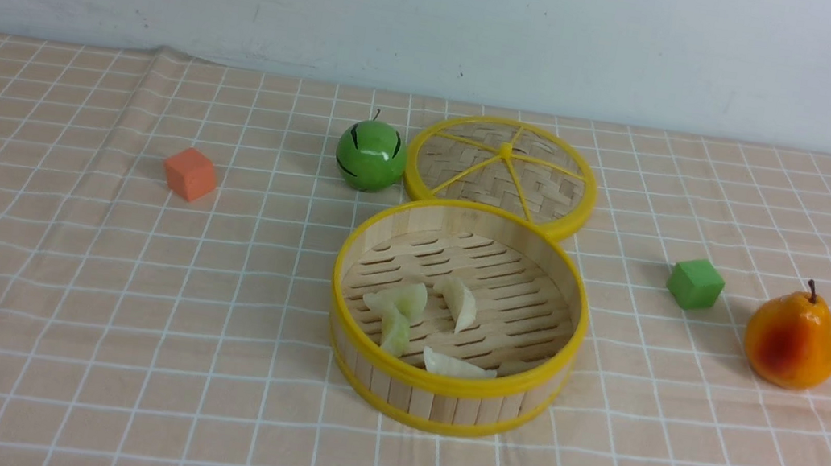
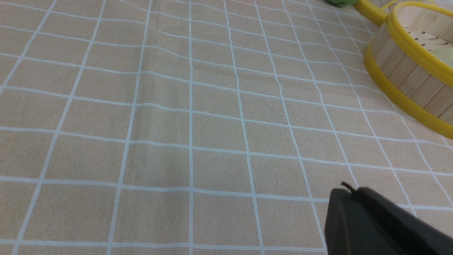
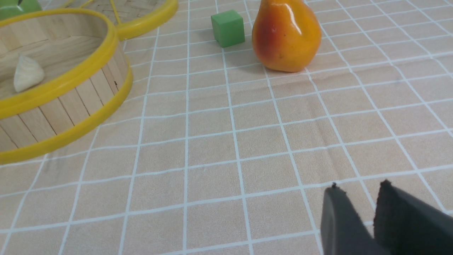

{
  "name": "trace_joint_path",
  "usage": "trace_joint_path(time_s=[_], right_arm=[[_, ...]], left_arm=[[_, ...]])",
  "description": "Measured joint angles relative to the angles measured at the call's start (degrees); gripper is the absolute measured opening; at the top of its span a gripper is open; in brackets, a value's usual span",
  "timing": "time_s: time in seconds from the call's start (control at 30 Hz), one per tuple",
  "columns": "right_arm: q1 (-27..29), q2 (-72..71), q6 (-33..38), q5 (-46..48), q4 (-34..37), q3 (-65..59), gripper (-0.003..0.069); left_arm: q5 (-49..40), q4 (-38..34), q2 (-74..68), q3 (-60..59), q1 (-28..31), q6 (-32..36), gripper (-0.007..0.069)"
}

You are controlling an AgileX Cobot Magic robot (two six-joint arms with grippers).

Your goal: Put the dumplings into the steamer on the table with the brown tablecloth.

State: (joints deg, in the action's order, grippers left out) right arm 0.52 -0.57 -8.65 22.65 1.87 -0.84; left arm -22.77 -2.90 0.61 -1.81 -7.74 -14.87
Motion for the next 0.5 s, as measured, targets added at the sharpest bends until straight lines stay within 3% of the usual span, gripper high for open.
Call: trace_joint_path(time_s=[0.5], right_arm=[[0.0, 0.0, 0.0, 0.0, 0.0, 0.0, 0.0178]], left_arm=[[0.0, 0.0, 0.0, 0.0, 0.0, 0.0, 0.0016]])
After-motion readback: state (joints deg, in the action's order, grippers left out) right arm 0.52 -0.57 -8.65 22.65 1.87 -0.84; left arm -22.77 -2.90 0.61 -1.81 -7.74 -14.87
